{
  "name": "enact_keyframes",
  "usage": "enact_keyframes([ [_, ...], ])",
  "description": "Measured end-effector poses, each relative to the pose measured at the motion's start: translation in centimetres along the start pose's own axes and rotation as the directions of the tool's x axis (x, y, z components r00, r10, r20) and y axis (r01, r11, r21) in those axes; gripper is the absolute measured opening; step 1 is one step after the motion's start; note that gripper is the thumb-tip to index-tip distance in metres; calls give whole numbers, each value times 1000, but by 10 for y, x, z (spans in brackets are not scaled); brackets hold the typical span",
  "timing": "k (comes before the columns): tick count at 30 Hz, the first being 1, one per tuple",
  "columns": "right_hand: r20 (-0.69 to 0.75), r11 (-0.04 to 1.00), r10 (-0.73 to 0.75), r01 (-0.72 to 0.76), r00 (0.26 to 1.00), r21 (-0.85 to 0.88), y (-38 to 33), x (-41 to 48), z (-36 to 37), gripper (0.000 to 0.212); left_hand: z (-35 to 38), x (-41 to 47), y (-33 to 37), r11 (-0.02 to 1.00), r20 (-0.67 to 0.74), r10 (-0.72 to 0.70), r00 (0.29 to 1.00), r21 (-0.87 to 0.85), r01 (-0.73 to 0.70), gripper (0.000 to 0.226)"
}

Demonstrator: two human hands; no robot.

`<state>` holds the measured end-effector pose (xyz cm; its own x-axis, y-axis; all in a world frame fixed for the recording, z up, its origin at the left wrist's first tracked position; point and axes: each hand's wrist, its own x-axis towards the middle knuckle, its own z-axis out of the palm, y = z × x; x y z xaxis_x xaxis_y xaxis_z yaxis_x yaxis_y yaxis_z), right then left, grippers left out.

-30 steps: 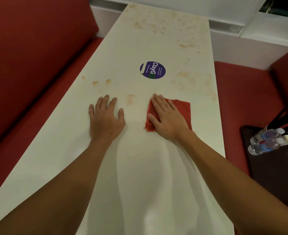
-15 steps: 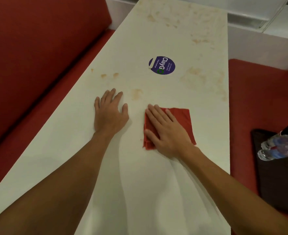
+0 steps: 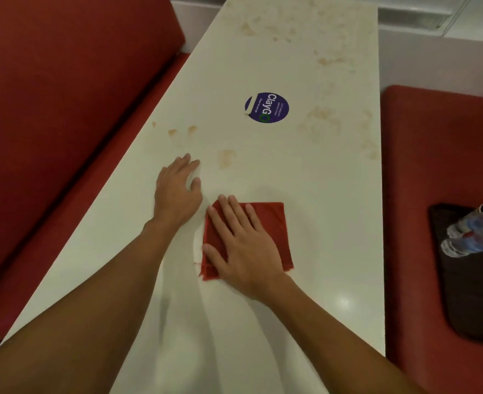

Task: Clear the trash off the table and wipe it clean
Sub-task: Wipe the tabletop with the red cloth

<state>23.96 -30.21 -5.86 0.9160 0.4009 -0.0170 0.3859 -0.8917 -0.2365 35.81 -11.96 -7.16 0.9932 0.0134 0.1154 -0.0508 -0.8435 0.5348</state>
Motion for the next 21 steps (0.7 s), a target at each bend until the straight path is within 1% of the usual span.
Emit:
enact_keyframes([
  [1,16,999,-47,47,999,6,11,-12,-3,74,-3,-1,1,1000,6,-1,1000,-7,1,48],
  [2,18,998,-62,62,998,4,27,-20,-6,74,-6,-2,2,1000,9,-4,1000,-18,4,47],
  [3,11,999,-35,35,999,-8,48,-24,-10,74,-8,-3,3,1000,12,-6,1000,-28,6,47],
  [4,-7,999,26,-26,1000,-27,70,-23,-13,74,-9,-5,3,999,13,-9,1000,-34,10,47],
  [5,-26,992,120,-121,992,-43,88,-18,-17,74,-10,-6,1,999,15,-8,1000,-37,8,47],
  [7,-44,944,323,-325,945,-54,109,7,-22,75,-12,-7,-4,999,19,7,1000,-42,-6,48],
  [9,-84,884,463,-467,883,-34,97,41,-19,76,-16,-5,-10,998,28,43,999,-41,-42,48],
  [10,-105,861,504,-508,857,-17,80,57,-15,76,-19,-4,-12,998,32,53,998,-45,-52,49],
  [11,-119,855,514,-518,849,-3,58,69,-10,75,-23,-1,-15,997,36,59,998,-53,-57,50],
  [12,-124,872,487,-490,865,1,32,75,-5,75,-27,2,-18,996,44,68,997,-61,-65,50],
  [13,-114,906,420,-423,900,-5,7,74,1,74,-32,4,-21,995,58,82,995,-61,-78,50],
  [15,-47,972,234,-235,971,-18,-32,53,8,73,-42,9,-29,992,102,124,987,-42,-120,49],
  [16,-17,987,157,-157,987,-11,-39,37,8,73,-46,13,-34,990,118,140,983,-27,-137,48],
  [17,-2,993,120,-120,993,-4,-37,23,6,73,-51,18,-40,990,125,138,982,-12,-138,47],
  [18,-4,989,147,-147,989,4,-30,11,5,74,-54,23,-45,993,126,121,985,0,-122,46],
  [19,-28,972,235,-235,972,-4,-18,2,4,74,-56,28,-52,995,128,98,987,8,-99,46],
  [20,-56,933,358,-359,932,-12,-5,-3,2,74,-57,34,-59,996,134,80,988,14,-83,47],
  [21,-77,877,477,-479,876,-21,8,-2,0,75,-58,39,-66,997,142,77,987,17,-81,48],
])
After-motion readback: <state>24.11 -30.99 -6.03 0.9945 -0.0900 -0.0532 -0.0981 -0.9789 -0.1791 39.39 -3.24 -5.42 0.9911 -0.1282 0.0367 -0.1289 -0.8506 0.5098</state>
